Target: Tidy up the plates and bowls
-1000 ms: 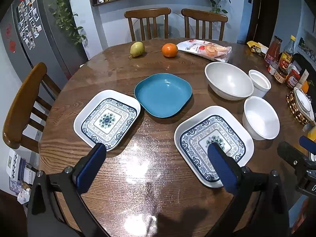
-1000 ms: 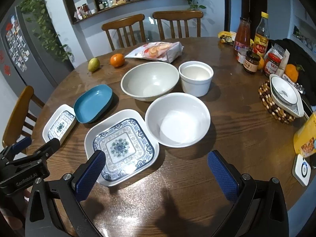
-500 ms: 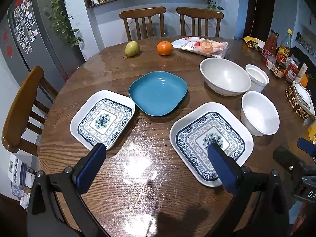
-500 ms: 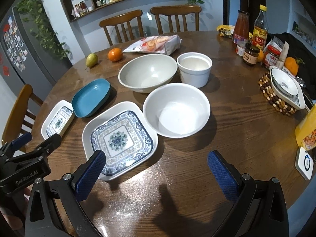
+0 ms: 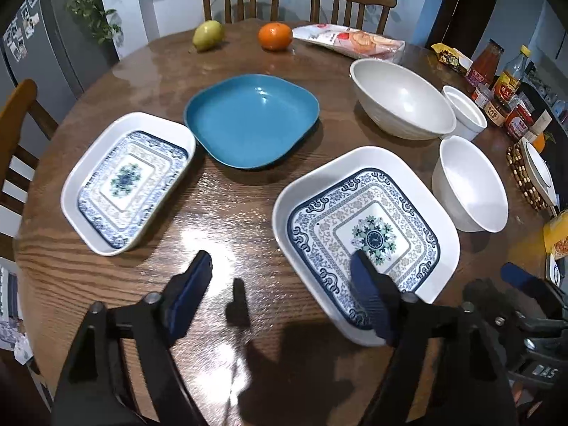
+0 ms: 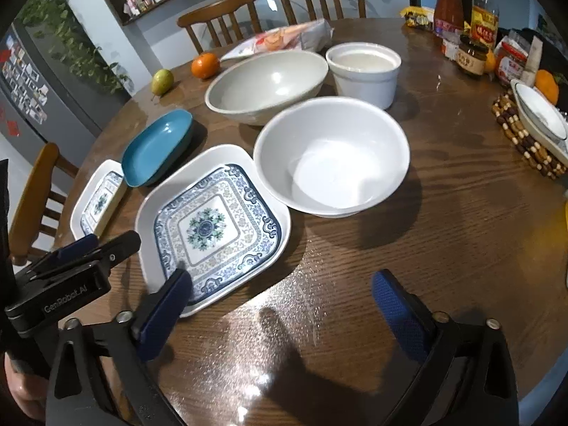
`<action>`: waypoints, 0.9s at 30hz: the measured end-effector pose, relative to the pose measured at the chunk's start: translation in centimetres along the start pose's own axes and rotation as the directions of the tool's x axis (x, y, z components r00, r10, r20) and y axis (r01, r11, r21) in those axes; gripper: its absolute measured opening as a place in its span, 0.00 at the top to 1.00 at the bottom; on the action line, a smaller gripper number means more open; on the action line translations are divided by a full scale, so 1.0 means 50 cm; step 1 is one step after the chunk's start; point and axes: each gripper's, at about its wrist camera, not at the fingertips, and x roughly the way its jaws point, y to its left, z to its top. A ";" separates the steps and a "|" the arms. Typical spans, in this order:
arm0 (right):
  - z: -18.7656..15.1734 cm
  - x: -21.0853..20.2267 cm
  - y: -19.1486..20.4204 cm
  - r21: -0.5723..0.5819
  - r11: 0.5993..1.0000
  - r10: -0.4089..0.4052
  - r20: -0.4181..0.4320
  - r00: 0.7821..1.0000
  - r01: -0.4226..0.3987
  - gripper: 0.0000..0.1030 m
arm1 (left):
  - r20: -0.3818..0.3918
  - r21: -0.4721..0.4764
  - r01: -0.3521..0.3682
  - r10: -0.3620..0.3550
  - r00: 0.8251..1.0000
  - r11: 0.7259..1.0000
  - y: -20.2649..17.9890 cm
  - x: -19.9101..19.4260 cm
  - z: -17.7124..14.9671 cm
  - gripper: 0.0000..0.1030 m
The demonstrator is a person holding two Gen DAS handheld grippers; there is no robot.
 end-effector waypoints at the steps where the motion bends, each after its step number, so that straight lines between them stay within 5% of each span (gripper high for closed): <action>1: 0.002 0.011 -0.003 0.007 1.000 0.005 -0.008 1.000 -0.005 0.12 | -0.004 -0.001 0.005 -0.005 1.000 1.000 -0.002 0.006 0.001 0.33; 9: 0.020 0.065 -0.012 0.021 1.000 -0.004 -0.029 1.000 0.004 0.37 | -0.050 -0.005 0.058 -0.058 0.997 0.998 -0.012 0.054 0.007 0.65; 12: 0.024 0.069 -0.011 0.008 1.000 -0.006 -0.029 1.000 0.006 0.46 | -0.051 -0.002 0.067 -0.067 0.996 0.998 -0.015 0.062 0.008 0.69; 15: 0.031 0.075 -0.008 -0.008 1.000 0.019 -0.043 0.999 -0.019 0.76 | -0.045 -0.016 0.082 -0.082 0.996 0.997 -0.007 0.064 0.013 0.82; 17: 0.033 0.078 -0.007 -0.021 1.000 0.016 -0.053 0.998 -0.017 0.84 | -0.043 -0.023 0.081 -0.082 0.996 0.996 0.001 0.065 0.015 0.86; 27: -0.015 0.043 0.035 -0.071 0.989 0.120 -0.130 0.984 -0.130 0.84 | -0.050 -0.060 0.063 -0.066 0.997 0.996 0.066 0.024 -0.017 0.87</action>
